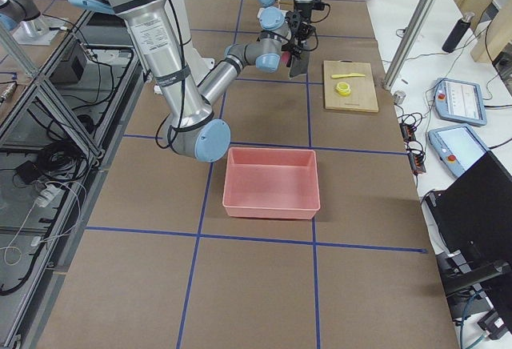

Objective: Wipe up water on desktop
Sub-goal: 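Grasp the hanging towel with the right gripper beside the left gripper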

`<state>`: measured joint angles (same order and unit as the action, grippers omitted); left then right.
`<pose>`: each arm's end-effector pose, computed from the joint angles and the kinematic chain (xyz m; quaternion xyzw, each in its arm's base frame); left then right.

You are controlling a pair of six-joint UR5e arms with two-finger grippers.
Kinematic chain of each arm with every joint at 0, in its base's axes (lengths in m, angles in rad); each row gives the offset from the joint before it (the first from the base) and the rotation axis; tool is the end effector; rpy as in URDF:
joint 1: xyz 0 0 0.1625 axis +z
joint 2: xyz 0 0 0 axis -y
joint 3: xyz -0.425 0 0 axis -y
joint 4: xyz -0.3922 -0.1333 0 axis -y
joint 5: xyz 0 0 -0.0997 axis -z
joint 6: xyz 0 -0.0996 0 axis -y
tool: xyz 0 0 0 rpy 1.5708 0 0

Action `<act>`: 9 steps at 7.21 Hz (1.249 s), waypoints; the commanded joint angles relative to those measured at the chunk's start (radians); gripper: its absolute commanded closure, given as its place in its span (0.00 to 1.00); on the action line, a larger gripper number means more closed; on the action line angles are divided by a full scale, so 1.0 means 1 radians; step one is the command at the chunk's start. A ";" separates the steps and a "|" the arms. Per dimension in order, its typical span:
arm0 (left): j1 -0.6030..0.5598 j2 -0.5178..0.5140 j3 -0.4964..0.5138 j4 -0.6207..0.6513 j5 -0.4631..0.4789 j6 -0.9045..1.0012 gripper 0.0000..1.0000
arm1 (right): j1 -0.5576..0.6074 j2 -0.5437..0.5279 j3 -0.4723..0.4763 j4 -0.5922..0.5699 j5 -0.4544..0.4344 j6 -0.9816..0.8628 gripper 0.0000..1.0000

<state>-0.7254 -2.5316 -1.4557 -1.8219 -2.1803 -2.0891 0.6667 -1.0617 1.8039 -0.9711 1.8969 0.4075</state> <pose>0.4931 -0.5391 0.0610 -0.2033 0.5211 -0.3471 0.7528 -0.4172 -0.4573 0.1928 0.4087 -0.4749 -0.2878 0.7243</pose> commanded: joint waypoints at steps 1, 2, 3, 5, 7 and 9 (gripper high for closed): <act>0.009 -0.003 0.001 -0.001 0.001 -0.002 1.00 | -0.001 -0.003 0.000 0.000 -0.012 0.001 0.33; 0.009 -0.001 0.001 -0.001 0.001 0.000 1.00 | -0.001 -0.004 -0.001 -0.001 -0.012 -0.001 0.49; 0.009 -0.001 0.000 -0.001 0.001 0.000 1.00 | -0.001 -0.006 -0.002 -0.001 -0.012 0.001 0.66; 0.007 0.002 0.011 -0.002 0.001 0.003 1.00 | 0.001 -0.009 0.000 -0.001 -0.010 0.001 0.78; 0.007 0.002 0.015 -0.002 0.001 0.003 1.00 | 0.001 -0.023 0.012 -0.001 -0.010 0.001 0.78; 0.007 0.002 0.015 -0.002 0.001 0.006 1.00 | 0.001 -0.030 0.017 -0.003 -0.010 0.002 0.97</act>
<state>-0.7179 -2.5296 -1.4406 -1.8239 -2.1798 -2.0855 0.6673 -1.0856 1.8163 -0.9729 1.8868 0.4084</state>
